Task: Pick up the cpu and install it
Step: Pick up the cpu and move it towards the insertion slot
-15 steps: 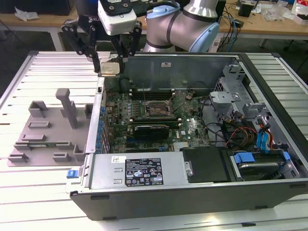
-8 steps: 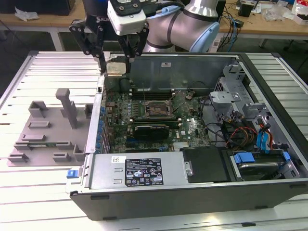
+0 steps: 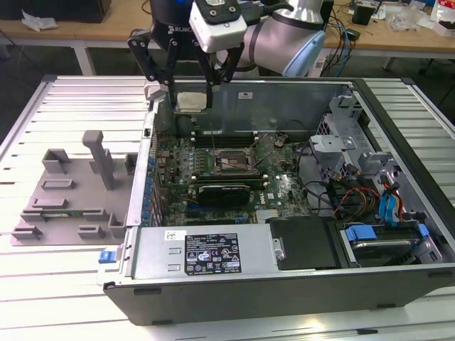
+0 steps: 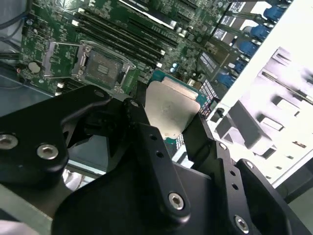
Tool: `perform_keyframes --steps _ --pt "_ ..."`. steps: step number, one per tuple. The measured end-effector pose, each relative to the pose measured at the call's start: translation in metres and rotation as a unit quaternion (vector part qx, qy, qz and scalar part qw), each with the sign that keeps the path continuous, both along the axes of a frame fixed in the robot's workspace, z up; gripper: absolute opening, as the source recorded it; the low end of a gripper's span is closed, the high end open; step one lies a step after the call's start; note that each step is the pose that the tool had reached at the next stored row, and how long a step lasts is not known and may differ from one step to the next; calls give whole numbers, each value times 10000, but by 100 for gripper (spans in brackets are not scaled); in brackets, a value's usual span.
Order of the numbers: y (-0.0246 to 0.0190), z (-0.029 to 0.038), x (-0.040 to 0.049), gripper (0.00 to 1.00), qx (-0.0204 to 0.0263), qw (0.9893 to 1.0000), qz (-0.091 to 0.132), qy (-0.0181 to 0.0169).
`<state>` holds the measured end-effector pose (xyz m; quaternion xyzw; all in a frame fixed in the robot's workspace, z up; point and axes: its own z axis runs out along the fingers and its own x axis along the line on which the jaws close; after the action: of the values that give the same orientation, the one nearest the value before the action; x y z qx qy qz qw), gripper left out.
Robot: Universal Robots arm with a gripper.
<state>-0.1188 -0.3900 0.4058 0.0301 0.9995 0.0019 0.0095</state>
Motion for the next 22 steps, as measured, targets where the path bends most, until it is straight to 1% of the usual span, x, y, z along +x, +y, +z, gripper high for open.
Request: perform_keyframes --steps 3,6,10,12,13,15,19,22 --pt "-1 0 89 55 0 10000 1 0" --pt "-1 0 145 55 0 10000 0 0" --pt "-1 -1 148 55 0 10000 1 0" --pt "0 -7 175 55 0 10000 0 1" --pt "-1 -15 212 55 0 10000 1 0" --pt "-1 -23 249 55 0 10000 1 0" --pt "-1 -47 350 55 0 10000 1 4" --pt "-1 -78 397 55 1 10000 0 5"
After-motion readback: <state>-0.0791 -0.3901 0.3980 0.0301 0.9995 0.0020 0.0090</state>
